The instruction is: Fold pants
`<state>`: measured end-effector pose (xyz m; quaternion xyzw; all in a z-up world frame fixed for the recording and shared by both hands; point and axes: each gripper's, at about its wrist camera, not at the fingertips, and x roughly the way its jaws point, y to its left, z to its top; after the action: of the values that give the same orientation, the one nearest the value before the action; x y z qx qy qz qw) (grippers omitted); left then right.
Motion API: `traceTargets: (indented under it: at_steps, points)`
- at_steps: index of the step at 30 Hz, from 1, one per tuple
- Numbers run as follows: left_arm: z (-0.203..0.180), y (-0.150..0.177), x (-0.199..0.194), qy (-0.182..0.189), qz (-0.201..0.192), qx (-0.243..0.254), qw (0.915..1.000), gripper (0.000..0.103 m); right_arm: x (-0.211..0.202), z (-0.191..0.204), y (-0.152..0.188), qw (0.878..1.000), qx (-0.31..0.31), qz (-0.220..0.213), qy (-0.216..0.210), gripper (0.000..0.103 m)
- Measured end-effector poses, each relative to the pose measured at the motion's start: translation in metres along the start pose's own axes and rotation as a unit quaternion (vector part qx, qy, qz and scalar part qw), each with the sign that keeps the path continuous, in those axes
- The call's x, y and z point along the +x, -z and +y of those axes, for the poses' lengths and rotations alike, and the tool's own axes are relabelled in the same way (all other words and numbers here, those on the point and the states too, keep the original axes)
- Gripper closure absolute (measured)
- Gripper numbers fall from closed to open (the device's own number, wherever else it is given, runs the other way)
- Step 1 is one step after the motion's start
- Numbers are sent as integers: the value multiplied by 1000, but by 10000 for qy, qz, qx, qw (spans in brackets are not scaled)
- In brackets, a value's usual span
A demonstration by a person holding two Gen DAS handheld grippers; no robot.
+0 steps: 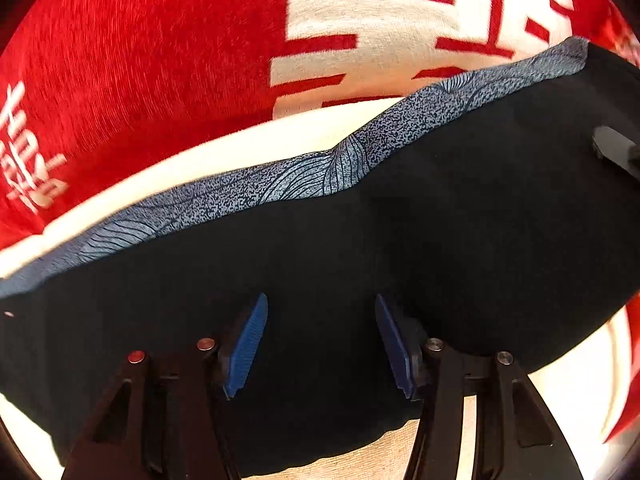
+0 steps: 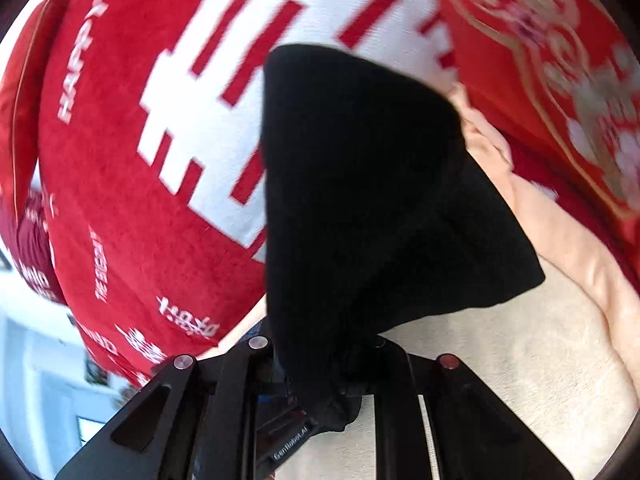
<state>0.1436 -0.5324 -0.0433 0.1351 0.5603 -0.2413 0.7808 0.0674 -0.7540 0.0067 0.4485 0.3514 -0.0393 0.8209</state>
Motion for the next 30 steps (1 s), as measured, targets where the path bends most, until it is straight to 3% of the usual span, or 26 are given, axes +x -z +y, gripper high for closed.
traceTargets:
  at_steps: [3,7,11,12,13,15,17,20,22,23,24,25,26,27,28,29,30]
  points:
    - [4,1,0,82,-21,273,9996,46,2,30,7,9990,-385,39,211,86]
    - [27,3,-5,525,129,305,9981,43,10,77,22,9936,-994,117,528,86]
    - [80,20,-32,768,189,-57,9969,42,30,128,49,9805,-1683,257,980,86]
    - [92,25,-38,759,168,-109,9969,37,40,144,59,9756,-1871,302,1105,85]
    - [114,33,-47,702,135,-202,9972,20,48,154,68,9717,-2007,342,1200,84]
    - [157,48,-65,564,43,-364,9977,17,73,177,89,9605,-2338,450,1442,82]
    - [201,59,-75,388,81,-457,9982,17,104,199,116,9429,-2758,587,1770,79]
    - [270,82,-81,65,244,-771,9967,17,156,222,167,9024,-3487,807,2400,69]
    - [310,97,-79,-115,391,-1020,9940,17,194,231,209,8526,-4120,1045,3039,59]
    - [325,103,-78,-191,441,-1114,9926,17,209,236,232,8186,-4524,1103,3363,58]
    - [340,110,-77,-287,492,-1210,9910,17,217,243,251,7948,-4827,1127,3502,53]
    - [359,117,-75,-351,527,-1301,9895,17,214,245,263,7860,-4988,1127,3473,48]
    - [369,122,-76,-377,542,-1364,9884,17,208,251,273,7855,-5068,1132,3366,44]
    - [381,128,-77,-386,563,-1445,9871,17,199,255,278,7927,-5048,1176,3208,39]
    - [381,131,-79,-378,579,-1480,9866,17,186,258,280,8088,-4910,1269,2978,38]
    - [383,132,-79,-359,594,-1498,9863,17,180,260,278,8306,-4686,1407,2659,38]
    - [390,137,-80,-324,606,-1501,9863,17,168,256,266,8671,-4179,1593,2191,38]
